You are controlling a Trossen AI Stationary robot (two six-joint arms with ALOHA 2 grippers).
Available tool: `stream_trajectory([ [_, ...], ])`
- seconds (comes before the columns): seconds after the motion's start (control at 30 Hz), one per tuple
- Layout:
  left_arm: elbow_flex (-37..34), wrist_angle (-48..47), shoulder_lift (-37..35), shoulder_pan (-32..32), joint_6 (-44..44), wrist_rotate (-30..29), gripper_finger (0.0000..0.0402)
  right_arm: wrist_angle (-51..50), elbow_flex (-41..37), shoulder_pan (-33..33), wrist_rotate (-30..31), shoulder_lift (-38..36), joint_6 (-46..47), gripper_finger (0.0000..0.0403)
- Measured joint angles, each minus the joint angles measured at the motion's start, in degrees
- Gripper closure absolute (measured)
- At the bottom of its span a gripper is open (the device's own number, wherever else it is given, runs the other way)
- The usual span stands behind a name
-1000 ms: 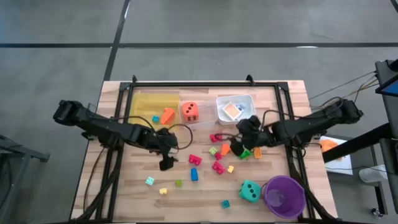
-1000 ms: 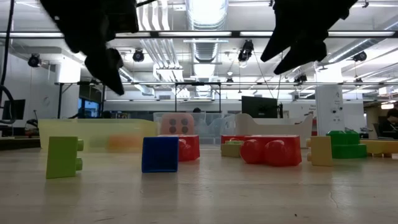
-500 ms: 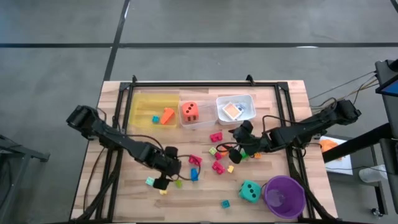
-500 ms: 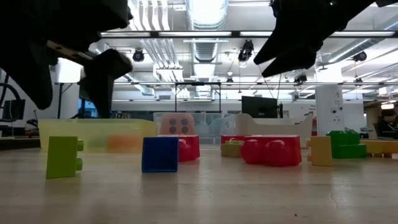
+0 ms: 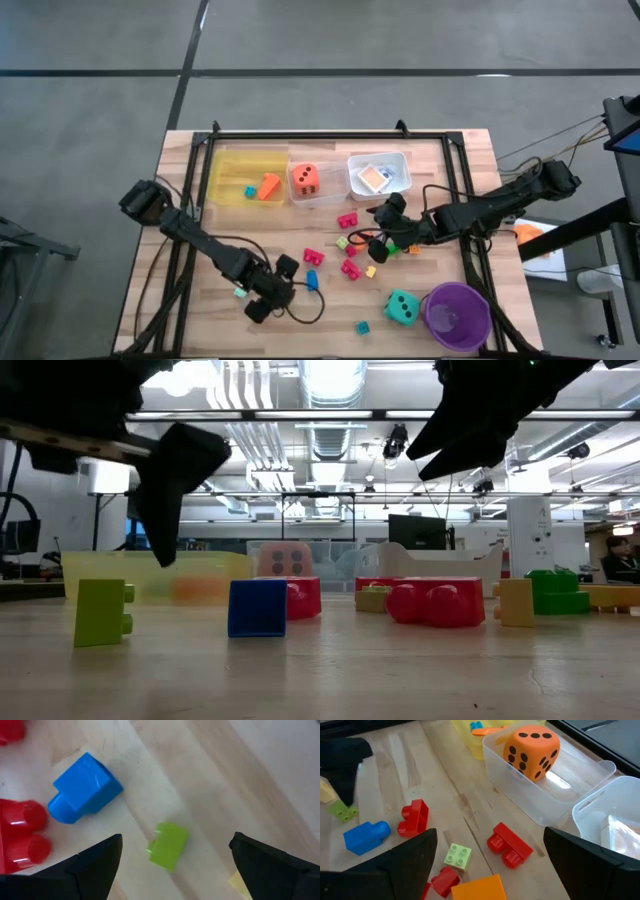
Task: Pick & Place Toys
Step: Put the green game piece into the yellow bin
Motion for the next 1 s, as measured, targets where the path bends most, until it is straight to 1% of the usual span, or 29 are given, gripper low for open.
stream_trajectory([
  [0.1, -0.09, 0.37, 1.17, -0.04, -0.02, -0.76, 0.0053, 0.03, 0.00, 0.00, 0.00, 0.00, 0.01, 0.0041],
  [0.3, -0.15, 1.17, 3.61, -0.08, -0.68, -1.79, 0.0112, 0.17, 0.00, 0.00, -0.06, -0.02, 0.04, 0.0041],
  [0.53, -0.15, 1.51, 3.67, -0.08, 0.73, -2.01, 0.0174, 0.15, 0.00, 0.00, -0.09, -0.07, 0.04, 0.0041],
  [0.63, -0.15, 1.54, 3.71, -0.10, 2.30, -2.00, 0.0209, 0.13, 0.00, 0.00, -0.12, -0.07, 0.07, 0.0041],
  [0.87, -0.20, 1.76, 4.06, -0.10, 2.27, -2.00, 0.0305, 0.11, 0.00, 0.11, -0.17, -0.09, 0.07, 0.0041],
  [0.93, -0.17, 1.97, 4.23, -0.10, 2.20, -2.20, 0.0319, 0.11, 0.00, 0.13, -0.18, -0.09, 0.09, 0.0041],
  [1.0, -0.14, 1.96, 4.33, -0.10, 1.31, -2.05, 0.0320, 0.09, 0.00, 0.13, -0.17, -0.09, 0.07, 0.0041],
])
